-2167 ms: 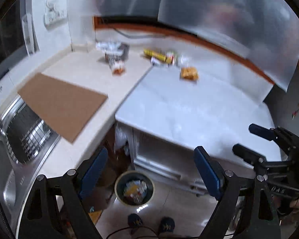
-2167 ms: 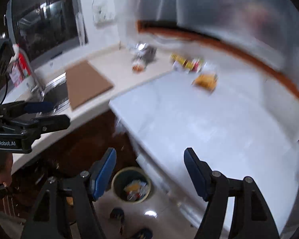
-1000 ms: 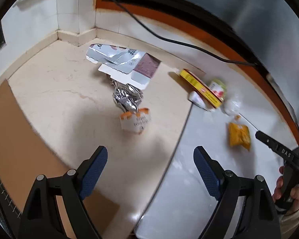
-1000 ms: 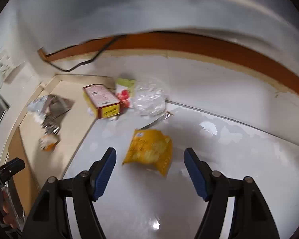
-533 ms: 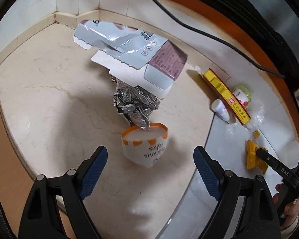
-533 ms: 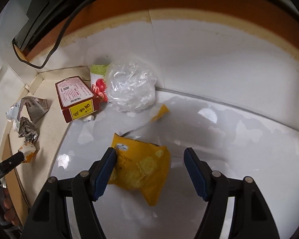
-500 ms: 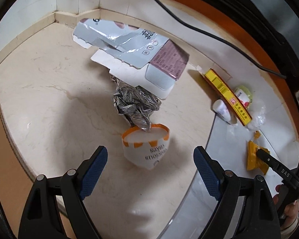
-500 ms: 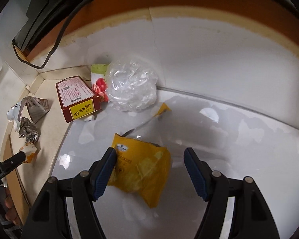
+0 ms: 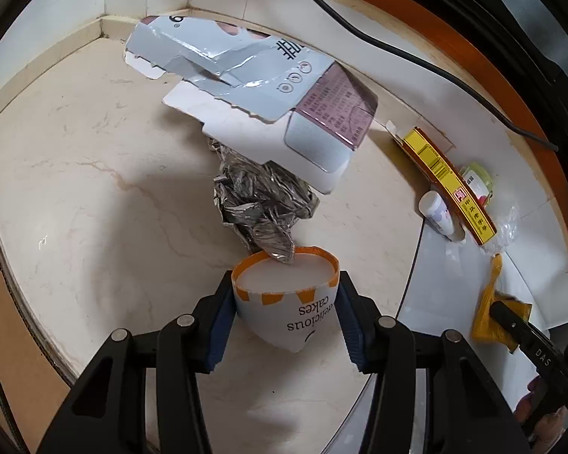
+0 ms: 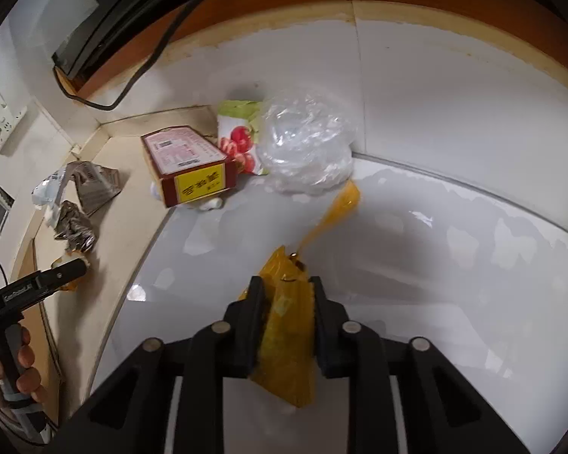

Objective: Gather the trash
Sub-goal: 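Grasp the orange-white cake cup with the left gripper while the right grasps the yellow snack bag, then carry the cake cup and yellow bag down over the floor bin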

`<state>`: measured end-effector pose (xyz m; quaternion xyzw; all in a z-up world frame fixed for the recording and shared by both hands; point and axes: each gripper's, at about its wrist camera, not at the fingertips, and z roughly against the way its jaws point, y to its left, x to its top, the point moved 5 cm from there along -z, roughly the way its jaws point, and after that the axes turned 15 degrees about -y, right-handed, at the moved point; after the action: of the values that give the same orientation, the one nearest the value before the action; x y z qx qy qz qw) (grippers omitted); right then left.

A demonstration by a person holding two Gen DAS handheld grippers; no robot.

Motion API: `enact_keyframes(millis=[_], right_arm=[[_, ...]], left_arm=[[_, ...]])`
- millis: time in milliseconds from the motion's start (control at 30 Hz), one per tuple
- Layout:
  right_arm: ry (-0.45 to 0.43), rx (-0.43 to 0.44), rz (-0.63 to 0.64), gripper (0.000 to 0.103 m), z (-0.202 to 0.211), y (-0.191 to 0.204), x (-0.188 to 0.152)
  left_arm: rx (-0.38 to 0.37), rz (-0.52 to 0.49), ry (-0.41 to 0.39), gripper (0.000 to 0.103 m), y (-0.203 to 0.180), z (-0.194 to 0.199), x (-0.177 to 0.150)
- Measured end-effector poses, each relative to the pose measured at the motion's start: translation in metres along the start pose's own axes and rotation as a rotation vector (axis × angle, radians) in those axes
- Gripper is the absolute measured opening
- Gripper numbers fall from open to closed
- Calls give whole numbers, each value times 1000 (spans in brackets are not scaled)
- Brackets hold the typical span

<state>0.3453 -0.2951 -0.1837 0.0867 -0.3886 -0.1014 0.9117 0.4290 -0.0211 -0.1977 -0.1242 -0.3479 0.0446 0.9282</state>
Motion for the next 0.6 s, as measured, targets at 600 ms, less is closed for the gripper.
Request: enact_keyframes(millis=[600], right_arm=[[-38, 164, -19, 6, 78, 25, -24]], left_arm=[[-90, -81, -70, 48, -54, 105, -48]])
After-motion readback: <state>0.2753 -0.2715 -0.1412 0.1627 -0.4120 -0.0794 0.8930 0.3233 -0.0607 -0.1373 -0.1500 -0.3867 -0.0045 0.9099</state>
